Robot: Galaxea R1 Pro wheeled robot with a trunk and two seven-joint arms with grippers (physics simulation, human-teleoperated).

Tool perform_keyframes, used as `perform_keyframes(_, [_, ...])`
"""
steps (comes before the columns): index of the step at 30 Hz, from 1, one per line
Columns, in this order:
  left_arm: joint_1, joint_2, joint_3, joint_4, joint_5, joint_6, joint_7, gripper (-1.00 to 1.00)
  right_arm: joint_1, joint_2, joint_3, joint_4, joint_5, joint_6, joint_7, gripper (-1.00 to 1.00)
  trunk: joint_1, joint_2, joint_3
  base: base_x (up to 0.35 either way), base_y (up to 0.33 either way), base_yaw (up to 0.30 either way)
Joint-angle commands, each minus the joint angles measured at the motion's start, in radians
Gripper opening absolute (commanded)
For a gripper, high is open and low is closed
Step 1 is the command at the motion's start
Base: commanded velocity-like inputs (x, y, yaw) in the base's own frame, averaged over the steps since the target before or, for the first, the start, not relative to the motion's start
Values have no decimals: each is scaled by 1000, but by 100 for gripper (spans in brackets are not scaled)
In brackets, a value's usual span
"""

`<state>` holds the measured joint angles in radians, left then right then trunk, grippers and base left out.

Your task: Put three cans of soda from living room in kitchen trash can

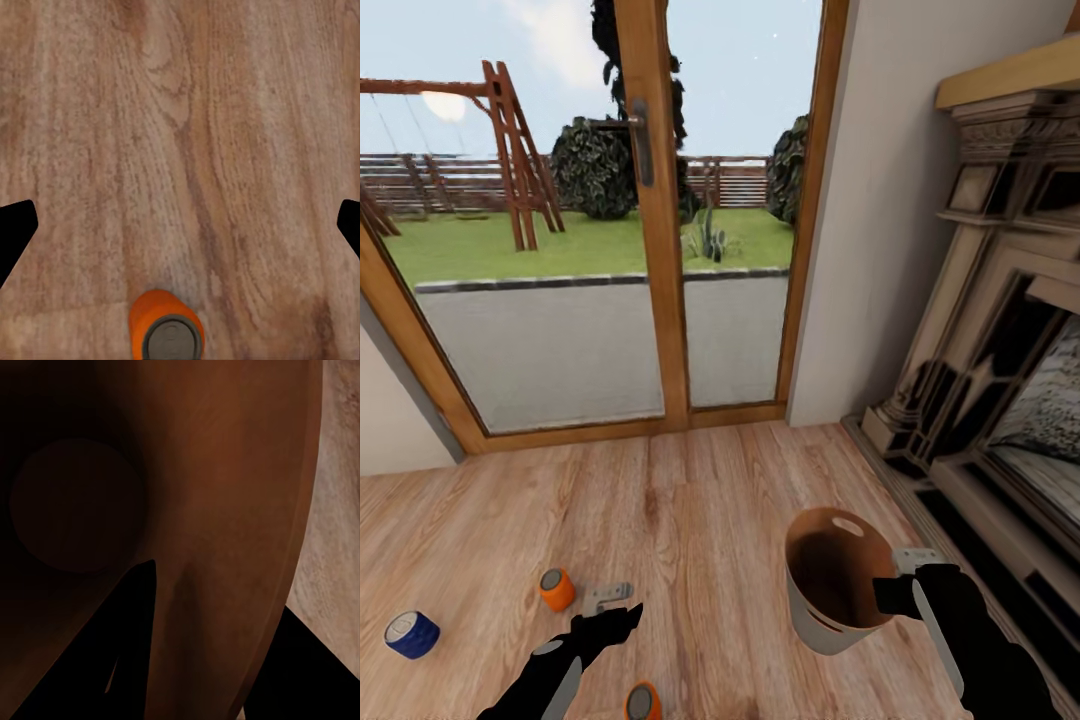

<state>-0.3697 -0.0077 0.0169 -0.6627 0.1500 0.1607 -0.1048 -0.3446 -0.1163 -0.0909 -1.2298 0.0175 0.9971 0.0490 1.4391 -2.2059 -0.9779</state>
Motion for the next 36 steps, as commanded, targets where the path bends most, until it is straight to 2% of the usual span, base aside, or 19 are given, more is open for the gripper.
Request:
perform_keyframes(1, [0,0,0,0,0,0,0,100,0,0,0,0,-13,0,0,-100,0,0,-2,0,0,0])
perform_keyframes(10, [0,0,0,0,0,-1,-1,100,0,0,1,0,-13,0,0,-100,0,0,-15,2,0,0])
perform_keyframes(16, [0,0,0,0,0,-1,-1,100,0,0,1,0,-13,0,0,-100,0,0,-17,208,0,0])
perform_keyframes(36, [0,1,0,0,0,-1,-1,100,0,0,1,0,-13,0,0,-100,0,0,-24,52,0,0])
